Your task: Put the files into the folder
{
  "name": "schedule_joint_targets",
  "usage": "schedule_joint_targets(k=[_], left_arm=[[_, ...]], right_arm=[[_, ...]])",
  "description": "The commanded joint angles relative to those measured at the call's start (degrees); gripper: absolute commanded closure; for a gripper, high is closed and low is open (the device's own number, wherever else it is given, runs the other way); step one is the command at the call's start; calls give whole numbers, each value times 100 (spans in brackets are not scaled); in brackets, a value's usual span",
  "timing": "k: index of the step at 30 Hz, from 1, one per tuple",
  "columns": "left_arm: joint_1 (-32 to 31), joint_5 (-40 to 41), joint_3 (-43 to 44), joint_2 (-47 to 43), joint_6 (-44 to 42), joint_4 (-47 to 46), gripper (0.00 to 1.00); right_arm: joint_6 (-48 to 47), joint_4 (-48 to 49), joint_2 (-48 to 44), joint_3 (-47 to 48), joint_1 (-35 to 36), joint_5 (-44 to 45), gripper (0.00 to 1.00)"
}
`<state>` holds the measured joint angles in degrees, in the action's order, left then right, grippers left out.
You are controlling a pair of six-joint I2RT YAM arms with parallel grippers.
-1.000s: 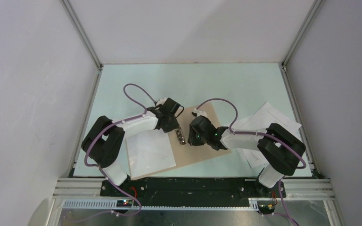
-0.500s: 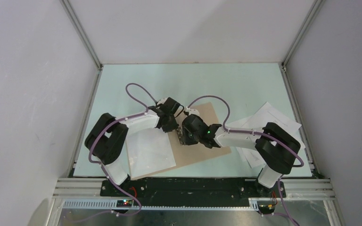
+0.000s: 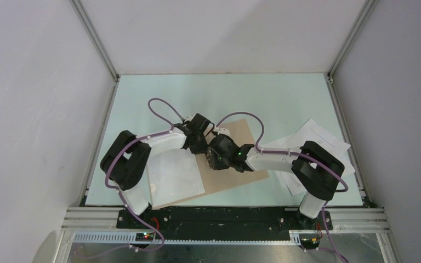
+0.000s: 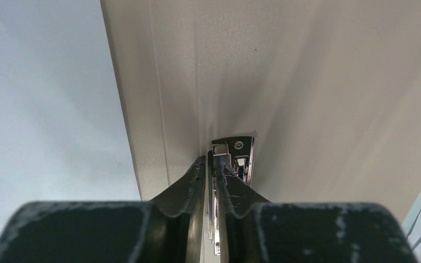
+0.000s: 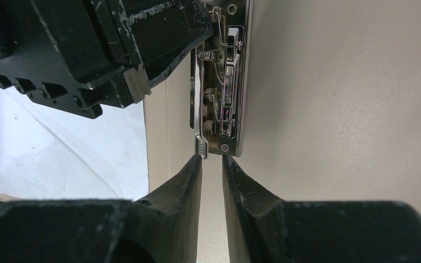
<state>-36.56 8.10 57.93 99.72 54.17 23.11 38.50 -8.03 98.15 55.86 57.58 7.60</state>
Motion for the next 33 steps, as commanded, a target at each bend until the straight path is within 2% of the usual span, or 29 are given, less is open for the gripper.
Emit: schedule_joint_targets(k=[1, 9, 26, 30, 33], left_arm=[[77, 54, -8, 221, 187, -27, 85], [90, -271, -195, 241, 483, -42, 100], [92, -484, -518, 109, 715, -47, 100], [107, -496, -548, 117, 735, -52, 100], [105, -522, -538, 172, 744, -56, 100]], right_arm=[[-58, 186, 82, 219, 37, 111, 76], [2, 276, 189, 213, 114, 307, 77], [24, 330, 661, 377, 271, 916, 89], [93, 195, 716, 385, 318, 995, 89], [70, 132, 713, 382, 372, 1054, 85]])
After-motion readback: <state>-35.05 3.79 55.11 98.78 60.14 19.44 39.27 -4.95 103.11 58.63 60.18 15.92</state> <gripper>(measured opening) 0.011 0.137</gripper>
